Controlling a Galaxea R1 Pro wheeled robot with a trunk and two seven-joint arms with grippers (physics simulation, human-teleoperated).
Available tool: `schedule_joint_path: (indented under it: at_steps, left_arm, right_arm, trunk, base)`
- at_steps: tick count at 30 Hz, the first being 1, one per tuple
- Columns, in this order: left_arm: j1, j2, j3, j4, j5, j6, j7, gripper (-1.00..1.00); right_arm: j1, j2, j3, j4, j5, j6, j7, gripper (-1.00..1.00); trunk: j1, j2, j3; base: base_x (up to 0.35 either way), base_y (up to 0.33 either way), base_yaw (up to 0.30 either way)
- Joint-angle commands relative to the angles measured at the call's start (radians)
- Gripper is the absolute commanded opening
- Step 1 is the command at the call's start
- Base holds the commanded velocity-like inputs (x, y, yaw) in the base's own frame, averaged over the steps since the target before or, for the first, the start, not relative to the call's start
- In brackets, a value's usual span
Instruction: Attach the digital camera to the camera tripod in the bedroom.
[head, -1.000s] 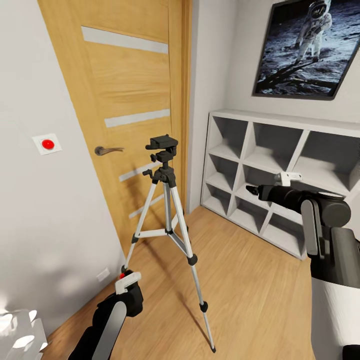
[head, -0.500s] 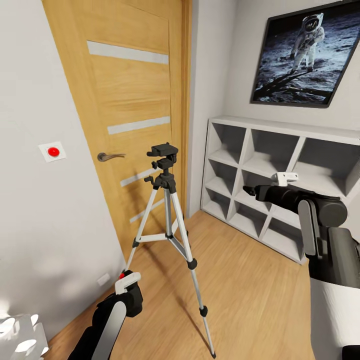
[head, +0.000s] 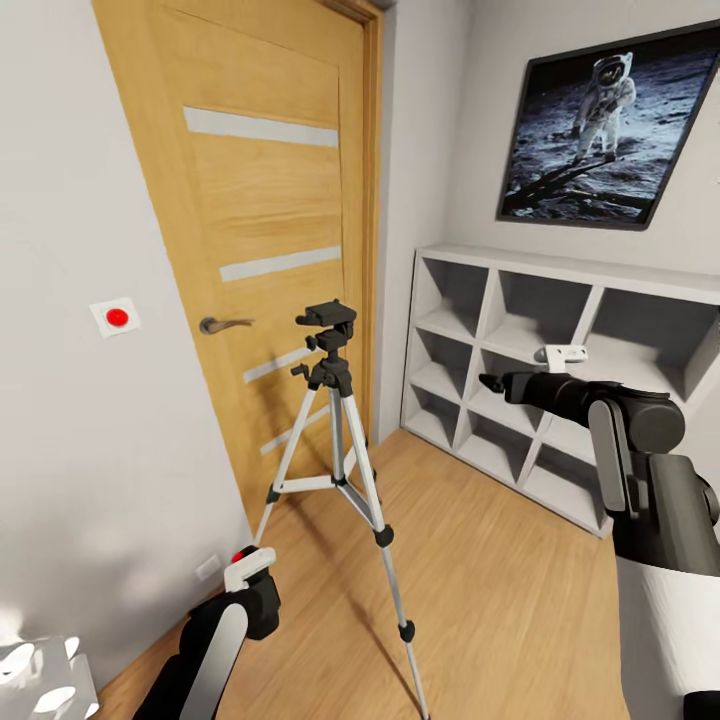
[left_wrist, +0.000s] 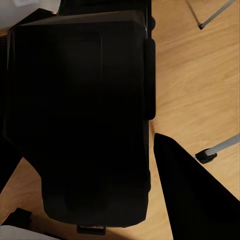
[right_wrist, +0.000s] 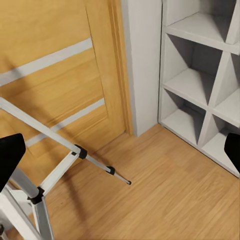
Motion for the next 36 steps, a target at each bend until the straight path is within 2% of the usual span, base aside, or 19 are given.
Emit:
schedule_joint_path:
  at_steps: [1,11,20,21,22,28,30,33,36]
  left_arm:
    - [-0.001,0.0,0.0,-0.001,0.008,0.002,0.009,-1.0]
    - [0.0,0.0,0.001,-0.001,0.007,0.002,0.01,-1.0]
    - [-0.001,0.001,0.003,-0.001,0.007,0.002,0.01,-1.0]
    - [-0.001,0.001,0.003,-0.001,0.007,0.002,0.01,-1.0]
    - [-0.001,0.001,0.004,-0.001,0.007,0.002,0.01,-1.0]
    - [-0.001,0.002,0.013,-0.001,0.007,0.002,0.01,-1.0]
    - [-0.001,0.002,0.016,-0.001,0.007,0.002,0.01,-1.0]
    - [-0.001,0.002,0.017,-0.001,0.007,0.002,0.01,-1.0]
    - [-0.001,0.002,0.018,-0.001,0.007,0.002,0.01,-1.0]
  right_arm:
    - [-0.001,0.0,-0.001,0.0,-0.006,0.005,-0.002,1.0]
    - [-0.001,-0.002,-0.001,-0.001,-0.006,0.005,-0.002,1.0]
    - [-0.002,-0.009,0.002,0.006,-0.007,0.005,0.012,1.0]
    - [-0.003,-0.01,0.002,0.011,-0.007,0.005,0.021,1.0]
    - [-0.008,-0.013,0.002,0.038,-0.007,0.005,0.062,1.0]
    - [-0.013,-0.019,0.002,0.098,0.001,0.005,0.192,1.0]
    - [-0.014,-0.019,0.014,0.132,0.006,0.005,0.237,1.0]
    - [-0.015,-0.018,0.048,0.186,0.023,-0.008,0.254,1.0]
    - [-0.014,-0.017,0.06,0.201,0.031,-0.028,0.258,1.0]
  trunk:
    - [-0.004,0.006,0.004]
    - [-0.042,0.076,0.051]
    - [-0.077,0.139,0.085]
    - [-0.08,0.146,0.088]
    - [-0.084,0.153,0.092]
    - [-0.107,0.195,0.111]
    - [-0.115,0.209,0.117]
    - [-0.126,0.23,0.126]
    - [-0.138,0.251,0.136]
  base:
    - [0.0,0.0,0.0]
    - [0.0,0.0,0.0]
    - [0.0,0.0,0.0]
    - [0.0,0.0,0.0]
    - [0.0,0.0,0.0]
    - [0.0,0.0,0.0]
    - [0.0,0.0,0.0]
    - [0.0,0.0,0.0]
    - [0.0,0.0,0.0]
